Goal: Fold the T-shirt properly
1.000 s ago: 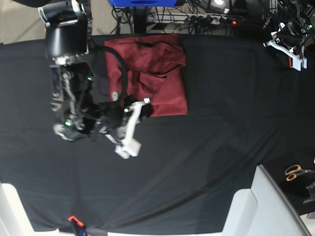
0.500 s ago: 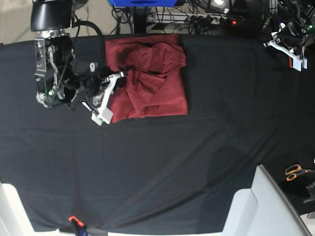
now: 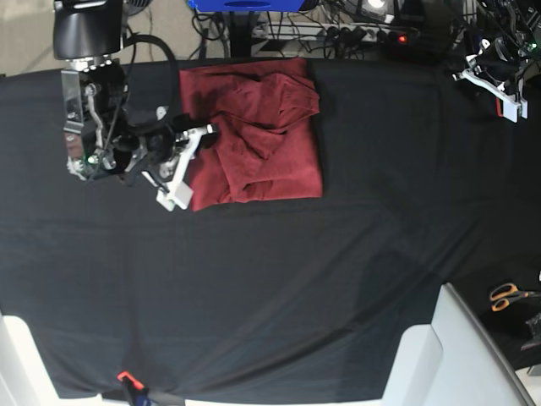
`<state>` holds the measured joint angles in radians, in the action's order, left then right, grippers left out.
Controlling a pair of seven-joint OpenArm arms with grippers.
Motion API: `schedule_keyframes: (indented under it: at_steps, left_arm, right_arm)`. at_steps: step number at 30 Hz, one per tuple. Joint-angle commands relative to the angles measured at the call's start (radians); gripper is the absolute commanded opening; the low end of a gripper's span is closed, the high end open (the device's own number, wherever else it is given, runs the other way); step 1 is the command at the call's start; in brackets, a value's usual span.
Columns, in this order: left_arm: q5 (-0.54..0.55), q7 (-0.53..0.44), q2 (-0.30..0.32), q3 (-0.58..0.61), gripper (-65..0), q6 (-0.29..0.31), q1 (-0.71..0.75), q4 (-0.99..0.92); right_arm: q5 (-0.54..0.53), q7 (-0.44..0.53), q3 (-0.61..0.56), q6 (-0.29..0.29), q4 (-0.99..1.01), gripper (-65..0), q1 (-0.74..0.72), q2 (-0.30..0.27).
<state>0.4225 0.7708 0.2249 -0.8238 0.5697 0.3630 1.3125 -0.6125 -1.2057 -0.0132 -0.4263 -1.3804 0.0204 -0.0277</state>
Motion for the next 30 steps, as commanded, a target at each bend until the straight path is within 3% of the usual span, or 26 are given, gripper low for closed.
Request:
schedule_keyframes:
  at_steps: [1, 22, 30]
  left_arm:
    - [0.011, -0.014, 0.018, -0.007, -65.0, 0.005, 0.003, 0.014]
    - [0.011, -0.014, 0.015, -0.006, -65.0, 0.005, 0.003, 0.014]
    - [0.011, -0.040, 0.017, -0.006, -65.0, 0.005, 0.008, 0.014]
  right_arm:
    - [-0.019, 0.003, 0.002, -0.003, -0.023, -64.2, -0.015, -0.002]
    - [-0.016, -0.007, 0.006, -0.003, -0.044, -64.2, -0.015, -0.015]
    - [-0.016, 0.043, 0.002, -0.003, 0.082, -64.2, -0.035, 0.002]
